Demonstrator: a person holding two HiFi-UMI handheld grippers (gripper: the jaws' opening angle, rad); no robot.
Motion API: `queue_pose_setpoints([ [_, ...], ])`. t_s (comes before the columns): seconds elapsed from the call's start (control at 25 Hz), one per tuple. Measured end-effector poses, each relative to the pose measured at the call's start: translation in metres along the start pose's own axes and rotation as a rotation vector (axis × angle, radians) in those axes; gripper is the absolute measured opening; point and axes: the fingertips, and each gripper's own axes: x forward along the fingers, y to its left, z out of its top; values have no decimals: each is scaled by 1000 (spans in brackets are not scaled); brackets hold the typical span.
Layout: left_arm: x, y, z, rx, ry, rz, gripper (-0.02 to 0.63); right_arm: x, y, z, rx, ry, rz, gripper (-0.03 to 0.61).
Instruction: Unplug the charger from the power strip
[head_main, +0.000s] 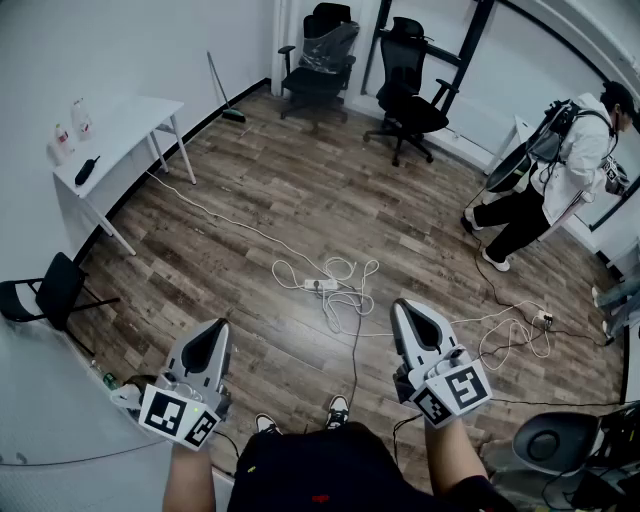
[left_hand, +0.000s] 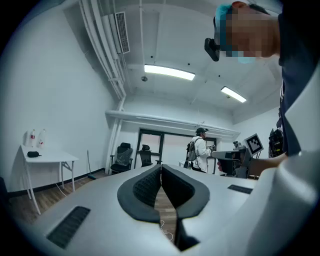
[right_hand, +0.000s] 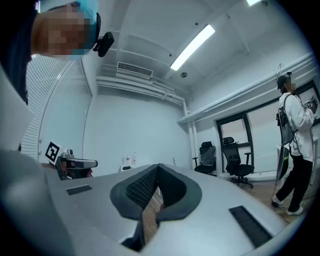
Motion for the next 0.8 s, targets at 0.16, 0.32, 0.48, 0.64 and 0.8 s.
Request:
queue_pose_setpoints([
  [0.16, 4, -5, -2, -4, 14, -8, 23, -2, -4, 1, 4, 7, -4, 18],
  [0.32, 4, -6, -4, -6, 17, -18, 23, -3, -2, 0, -1, 9, -7, 18],
  [0.48, 4, -6, -6, -10, 20, -22, 23, -6, -5, -2, 29, -7, -22, 18],
  [0.64, 13, -9, -11, -16, 32, -31, 23, -10, -14, -7, 49, -11, -34, 18],
  [0.8, 36, -21, -20, -16, 50, -43, 23, -20, -41, -17, 62, 6, -67, 18],
])
